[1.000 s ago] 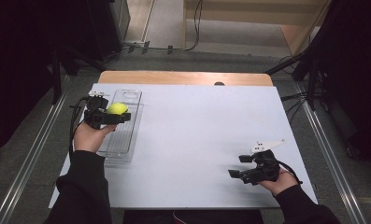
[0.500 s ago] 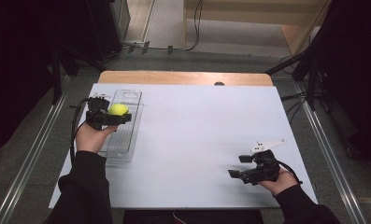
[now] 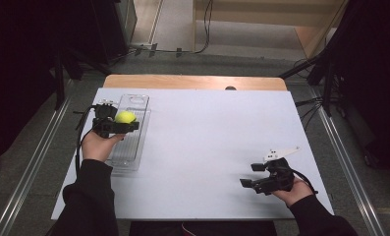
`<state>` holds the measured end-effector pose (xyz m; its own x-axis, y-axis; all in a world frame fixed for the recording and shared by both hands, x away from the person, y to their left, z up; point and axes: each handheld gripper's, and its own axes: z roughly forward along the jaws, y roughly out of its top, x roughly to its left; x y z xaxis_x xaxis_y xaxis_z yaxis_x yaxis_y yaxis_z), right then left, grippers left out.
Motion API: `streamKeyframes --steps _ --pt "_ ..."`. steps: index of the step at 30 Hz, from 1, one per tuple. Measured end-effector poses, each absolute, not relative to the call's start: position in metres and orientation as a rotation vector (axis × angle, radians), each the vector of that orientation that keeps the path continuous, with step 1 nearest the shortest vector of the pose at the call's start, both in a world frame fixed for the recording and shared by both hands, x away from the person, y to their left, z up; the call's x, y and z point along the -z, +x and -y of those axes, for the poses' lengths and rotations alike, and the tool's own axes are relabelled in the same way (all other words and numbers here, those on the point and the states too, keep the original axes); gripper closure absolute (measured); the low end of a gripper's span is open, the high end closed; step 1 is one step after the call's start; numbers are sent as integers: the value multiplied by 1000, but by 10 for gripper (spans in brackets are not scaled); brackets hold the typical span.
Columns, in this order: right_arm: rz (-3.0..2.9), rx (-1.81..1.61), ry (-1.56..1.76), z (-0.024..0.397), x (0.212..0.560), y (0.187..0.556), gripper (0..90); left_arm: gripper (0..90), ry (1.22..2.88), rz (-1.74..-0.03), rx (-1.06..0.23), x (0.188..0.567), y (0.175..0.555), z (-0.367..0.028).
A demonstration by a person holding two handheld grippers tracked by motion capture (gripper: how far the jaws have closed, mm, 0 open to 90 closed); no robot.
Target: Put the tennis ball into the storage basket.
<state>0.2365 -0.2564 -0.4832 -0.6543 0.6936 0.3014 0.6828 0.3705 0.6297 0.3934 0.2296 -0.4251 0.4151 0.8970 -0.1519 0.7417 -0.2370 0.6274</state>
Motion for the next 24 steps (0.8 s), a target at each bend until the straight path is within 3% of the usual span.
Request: streamKeyframes --steps 24 --pt "-2592 -1183 1294 256 483 236 189 217 2024 -1381 -328 423 393 -229"
